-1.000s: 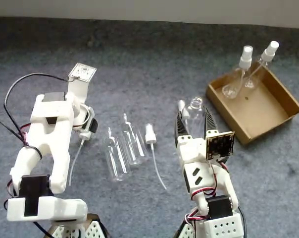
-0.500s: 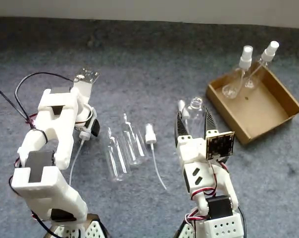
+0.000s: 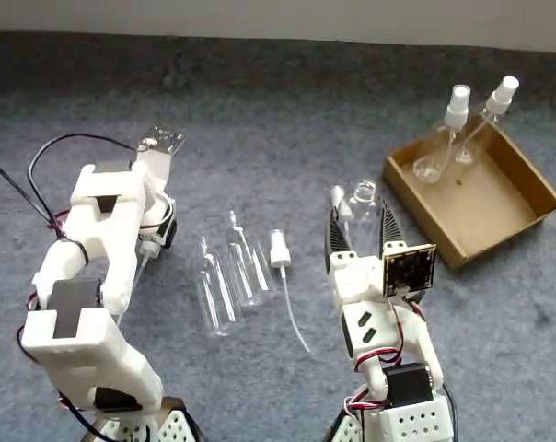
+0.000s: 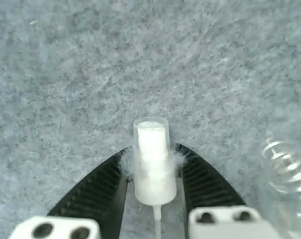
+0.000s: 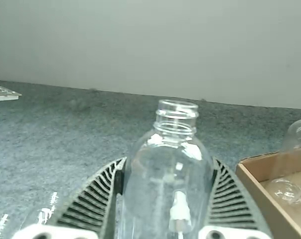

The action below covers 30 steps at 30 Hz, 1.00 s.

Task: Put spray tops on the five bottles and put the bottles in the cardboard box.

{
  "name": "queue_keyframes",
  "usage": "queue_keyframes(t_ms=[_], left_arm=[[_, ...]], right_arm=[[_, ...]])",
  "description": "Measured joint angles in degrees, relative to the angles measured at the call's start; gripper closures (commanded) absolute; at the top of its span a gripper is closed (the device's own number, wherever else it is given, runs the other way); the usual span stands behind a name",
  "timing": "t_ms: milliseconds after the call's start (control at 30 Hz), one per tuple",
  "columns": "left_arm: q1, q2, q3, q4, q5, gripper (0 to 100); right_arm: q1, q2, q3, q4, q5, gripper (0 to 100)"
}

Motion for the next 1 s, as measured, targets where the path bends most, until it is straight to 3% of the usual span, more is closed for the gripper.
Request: queue_keyframes(t_ms=[167, 667, 867, 1000], left_arm=[[0.0, -2.9, -3.4, 1.9, 0.0, 99], [0.4, -29.5, -4.2, 3.3, 0.0, 99], [6.8, -36.3, -4.2, 3.3, 0.5, 99], [12.0, -40.4, -4.2, 2.8, 9.6, 99]], right_arm=[[-1.4, 0.0, 0.0, 0.0, 0.0, 85.7], [-5.1, 0.0, 0.0, 0.0, 0.0, 85.7], [-5.3, 0.0, 0.0, 0.0, 0.0, 85.7], [-5.3, 0.0, 0.0, 0.0, 0.0, 85.7]])
